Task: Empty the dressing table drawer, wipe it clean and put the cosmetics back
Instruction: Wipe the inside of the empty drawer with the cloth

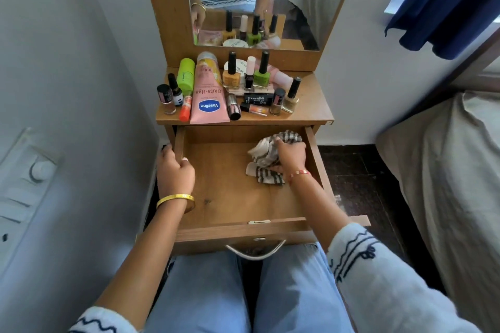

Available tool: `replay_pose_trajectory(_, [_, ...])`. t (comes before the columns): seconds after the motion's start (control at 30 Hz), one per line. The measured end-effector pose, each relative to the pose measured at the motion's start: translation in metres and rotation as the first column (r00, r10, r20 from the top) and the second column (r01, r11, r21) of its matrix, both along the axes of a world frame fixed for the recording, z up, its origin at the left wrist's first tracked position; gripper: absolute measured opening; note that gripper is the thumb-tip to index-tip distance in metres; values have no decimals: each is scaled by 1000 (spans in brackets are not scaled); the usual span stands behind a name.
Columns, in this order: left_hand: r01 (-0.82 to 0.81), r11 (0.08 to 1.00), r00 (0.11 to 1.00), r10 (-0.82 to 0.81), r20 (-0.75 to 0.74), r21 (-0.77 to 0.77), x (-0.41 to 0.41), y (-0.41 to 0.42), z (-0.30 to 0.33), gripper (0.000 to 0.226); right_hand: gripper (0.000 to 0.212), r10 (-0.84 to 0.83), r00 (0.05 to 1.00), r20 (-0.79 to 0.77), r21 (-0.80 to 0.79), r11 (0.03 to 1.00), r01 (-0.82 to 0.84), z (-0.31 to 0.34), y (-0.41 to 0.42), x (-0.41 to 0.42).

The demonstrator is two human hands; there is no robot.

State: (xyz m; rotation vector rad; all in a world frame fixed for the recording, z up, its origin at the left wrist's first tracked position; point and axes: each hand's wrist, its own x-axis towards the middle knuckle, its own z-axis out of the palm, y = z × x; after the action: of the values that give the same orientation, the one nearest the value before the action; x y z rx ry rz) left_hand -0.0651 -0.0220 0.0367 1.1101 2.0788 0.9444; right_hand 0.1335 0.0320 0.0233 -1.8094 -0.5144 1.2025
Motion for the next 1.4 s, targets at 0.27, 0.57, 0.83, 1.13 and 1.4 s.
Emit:
replay_pose_trajectory(0.27, [60,989,997,-65,-34,-134,-6,5,-13,56,55,-445,858,-256,-21,890,455,-2,26,-15])
replay_pose_trajectory(0.57, [-23,999,983,26,183,-22,-14,7,-20,49,65,-383,924,-23,51,922,384,-4,38,-47])
replay_pose_trajectory(0.83, [3,1000,977,-1,214,-9,-19,10,-24,54,64,177,978,-106,131,978,-163,-22,24,-167])
replay_pose_trajectory(1.13, [-21,1000,959,24,282,-12,-17,9,-23,52,35,-302,938,-168,161,931,328,-17,34,-65])
replay_pose_trajectory(1.4, [-26,998,969,38,245,-52,-14,7,-17,51,65,-468,879,-94,101,874,476,-2,45,-45])
